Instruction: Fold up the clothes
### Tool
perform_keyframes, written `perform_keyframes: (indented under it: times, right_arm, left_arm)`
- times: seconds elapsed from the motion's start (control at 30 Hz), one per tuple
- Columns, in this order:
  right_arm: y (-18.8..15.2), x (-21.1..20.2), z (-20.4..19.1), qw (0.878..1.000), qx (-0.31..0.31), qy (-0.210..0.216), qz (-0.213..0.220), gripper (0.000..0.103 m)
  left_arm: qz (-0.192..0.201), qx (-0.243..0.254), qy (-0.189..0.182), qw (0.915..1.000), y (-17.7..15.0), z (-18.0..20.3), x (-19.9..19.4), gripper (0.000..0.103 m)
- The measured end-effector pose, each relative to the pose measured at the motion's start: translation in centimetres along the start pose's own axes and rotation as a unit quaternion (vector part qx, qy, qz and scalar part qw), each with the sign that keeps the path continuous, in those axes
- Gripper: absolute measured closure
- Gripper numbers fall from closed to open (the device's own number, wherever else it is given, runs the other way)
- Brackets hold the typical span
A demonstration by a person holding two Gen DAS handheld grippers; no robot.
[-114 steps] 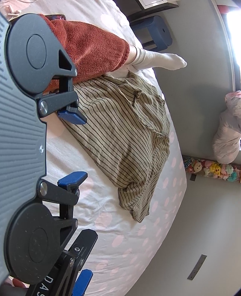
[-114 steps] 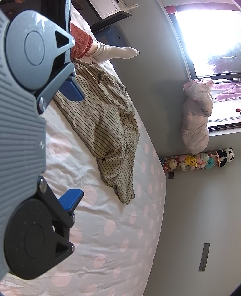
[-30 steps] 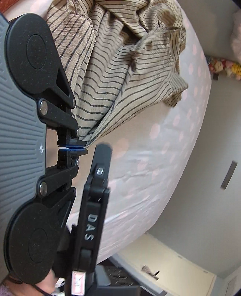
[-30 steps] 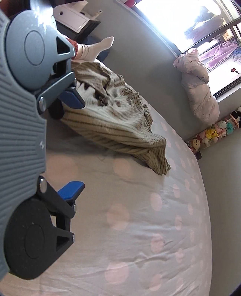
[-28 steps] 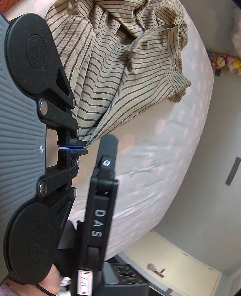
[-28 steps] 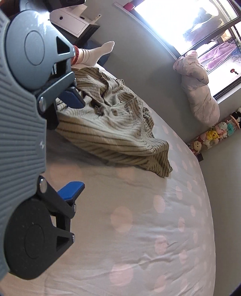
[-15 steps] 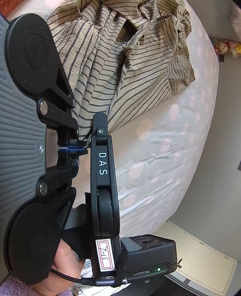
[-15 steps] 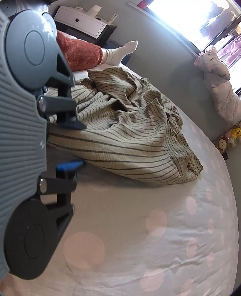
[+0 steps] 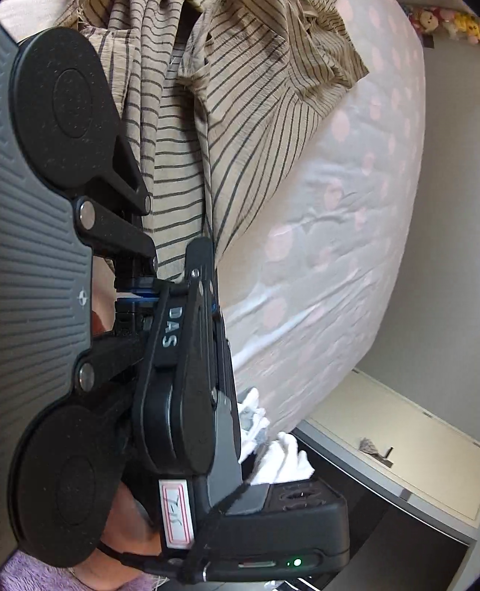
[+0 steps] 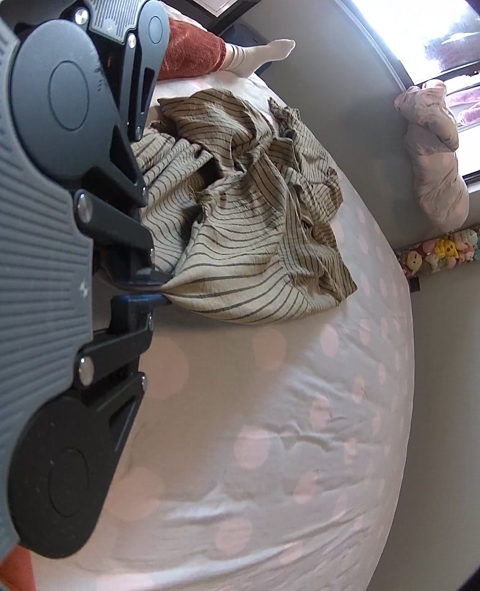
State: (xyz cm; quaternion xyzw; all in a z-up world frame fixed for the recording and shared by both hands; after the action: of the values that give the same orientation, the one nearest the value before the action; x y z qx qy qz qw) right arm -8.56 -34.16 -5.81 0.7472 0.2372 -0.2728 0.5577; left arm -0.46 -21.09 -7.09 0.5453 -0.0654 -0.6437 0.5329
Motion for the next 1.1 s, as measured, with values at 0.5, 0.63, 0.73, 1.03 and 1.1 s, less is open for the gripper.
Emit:
perform_keyframes:
  times: [0.5, 0.63, 0.73, 1.03, 1.1]
  right_arm:
    - [1.3, 3.1, -1.9, 0.999, -0.048, 0.004, -0.008, 0.069]
    - [2.0, 5.6, -3.7, 0.997, -0.069, 0.022, -0.021, 0.063]
    - [2.4, 7.7, -5.3, 0.995, -0.085, 0.037, -0.032, 0.057]
    - [2.9, 14.4, -9.5, 0.986, -0.131, 0.074, -0.068, 0.038]
    - [2.8, 15.9, -10.3, 0.984, -0.141, 0.076, -0.077, 0.036]
  left_arm:
    - [-0.026, -0.03, 0.082, 0.9958, 2.3, -8.4, -3.9, 0.054]
    - [-0.02, -0.032, 0.134, 0.9903, 4.1, -12.9, -5.0, 0.053]
    - [-0.015, -0.028, 0.176, 0.9839, 5.6, -16.8, -5.6, 0.052]
    - [-0.026, -0.063, 0.278, 0.9583, 7.9, -27.9, -5.7, 0.047]
    - [-0.037, -0.072, 0.282, 0.956, 7.7, -29.5, -5.0, 0.047]
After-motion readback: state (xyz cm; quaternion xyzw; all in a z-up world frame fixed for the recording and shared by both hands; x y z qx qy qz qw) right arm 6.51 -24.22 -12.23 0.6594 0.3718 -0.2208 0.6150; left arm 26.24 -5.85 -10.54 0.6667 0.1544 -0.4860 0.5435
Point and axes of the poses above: each gripper's, at about its wrist camera, not at the fingertips, and x roughly the way its jaws point, z to its right, y to its top, the point moved 7 cm from there along x, roughly the way its jaws point, and after that the axes turned 4 degrees about z, right-handed, at the moved point
